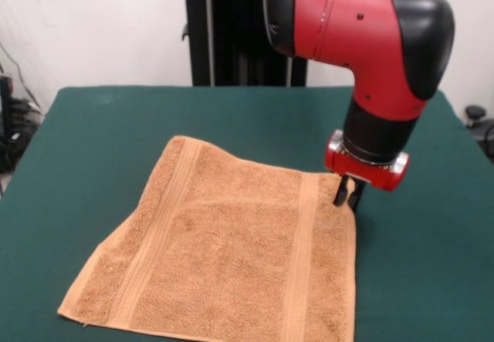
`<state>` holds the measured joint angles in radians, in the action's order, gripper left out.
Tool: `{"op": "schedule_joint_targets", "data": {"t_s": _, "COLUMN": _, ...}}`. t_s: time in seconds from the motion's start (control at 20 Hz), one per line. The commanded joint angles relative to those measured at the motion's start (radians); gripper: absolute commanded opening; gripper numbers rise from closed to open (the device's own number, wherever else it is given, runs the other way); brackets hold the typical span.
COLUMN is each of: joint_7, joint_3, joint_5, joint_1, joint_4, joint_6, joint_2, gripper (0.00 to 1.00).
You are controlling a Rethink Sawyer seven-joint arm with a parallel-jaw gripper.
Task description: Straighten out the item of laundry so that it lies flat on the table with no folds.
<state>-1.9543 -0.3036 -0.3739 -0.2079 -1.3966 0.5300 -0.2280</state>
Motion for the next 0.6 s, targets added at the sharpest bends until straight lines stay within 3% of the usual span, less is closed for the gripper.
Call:
{"op": "schedule_joint_targets", "data": {"t_s": 0.05, "joint_7": -0.164, "joint_3": 0.063, "joint_5": 0.03, "joint_1": -0.024, "joint_4": 0.029, "joint_6": -0.01, "joint_2": 0.15, "gripper": 0.0}}
{"op": "schedule_joint_targets", "data": {"t_s": 0.25, "joint_7": -0.199, "joint_3": 0.061, "joint_5": 0.014, "joint_1": -0.045, "joint_4": -0.014, "joint_6": -0.005, "joint_2": 0.123, "gripper": 0.0}}
{"op": "schedule_joint_targets", "data": {"t_s": 0.6, "joint_7": -0.233, "joint_3": 0.093, "joint_5": 0.001, "joint_1": -0.075, "joint_4": -0.185, "joint_6": -0.094, "joint_2": 0.037, "gripper": 0.0}}
